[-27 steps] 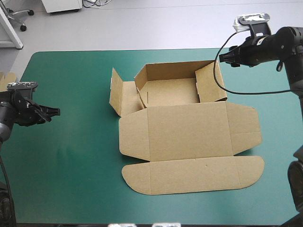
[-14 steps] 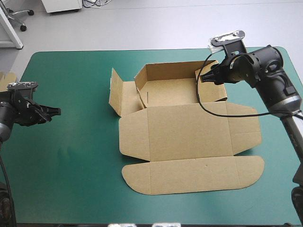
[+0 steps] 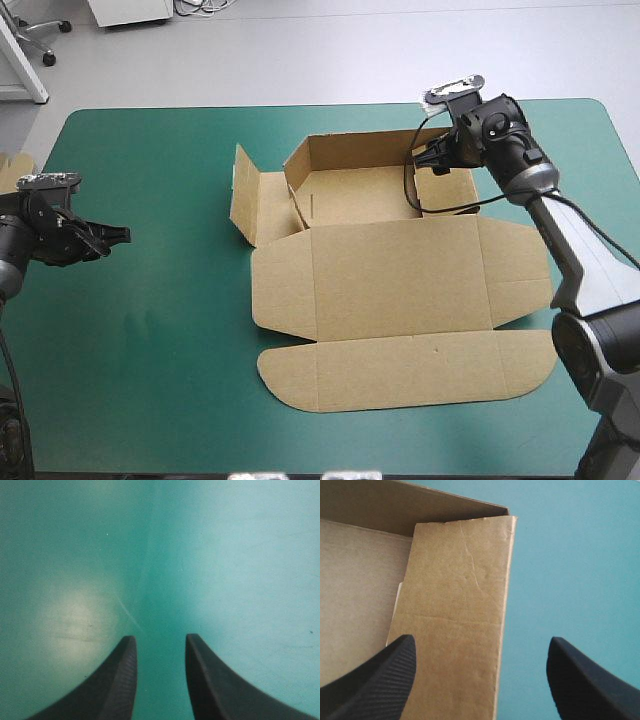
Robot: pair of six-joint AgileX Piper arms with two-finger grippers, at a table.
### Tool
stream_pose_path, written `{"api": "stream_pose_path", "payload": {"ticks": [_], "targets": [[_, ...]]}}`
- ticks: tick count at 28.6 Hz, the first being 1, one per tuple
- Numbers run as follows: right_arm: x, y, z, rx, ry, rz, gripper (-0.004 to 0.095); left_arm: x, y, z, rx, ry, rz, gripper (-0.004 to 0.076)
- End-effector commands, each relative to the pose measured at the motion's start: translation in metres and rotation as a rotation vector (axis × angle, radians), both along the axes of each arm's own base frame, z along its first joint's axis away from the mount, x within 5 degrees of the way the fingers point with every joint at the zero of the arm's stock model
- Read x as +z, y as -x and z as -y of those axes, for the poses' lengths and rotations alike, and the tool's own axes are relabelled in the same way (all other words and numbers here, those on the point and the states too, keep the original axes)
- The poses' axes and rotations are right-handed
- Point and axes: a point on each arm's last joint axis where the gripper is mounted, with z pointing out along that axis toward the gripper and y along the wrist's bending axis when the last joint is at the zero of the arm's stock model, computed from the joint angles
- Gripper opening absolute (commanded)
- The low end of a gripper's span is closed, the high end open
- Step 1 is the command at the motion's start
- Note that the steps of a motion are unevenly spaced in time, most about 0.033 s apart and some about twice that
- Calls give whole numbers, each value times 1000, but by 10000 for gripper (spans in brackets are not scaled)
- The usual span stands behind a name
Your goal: Fold the box
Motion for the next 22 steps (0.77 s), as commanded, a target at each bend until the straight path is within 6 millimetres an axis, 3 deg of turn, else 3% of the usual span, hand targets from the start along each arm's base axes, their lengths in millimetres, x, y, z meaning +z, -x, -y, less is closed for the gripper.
{"api": "stream_pose_path", "payload": {"ticks": [1,6,15,20,21,22], "targets": [[23,-12,21,-40,-116,49,685,20,2,2,-6,-16,94,236],[5,-36,36,-35,-143,-65,683,21,1,2,-7,-19,105,236],[-33,-57,29,-20,-157,-149,640,21,1,1,-10,-22,109,236],[-46,-64,27,-19,-165,-156,465,21,1,2,-12,-17,109,236],[-47,-67,27,-17,-164,-134,339,21,0,2,-12,-15,110,236],[-46,-68,27,-15,-164,-122,274,21,0,2,-12,-15,110,236]]}}
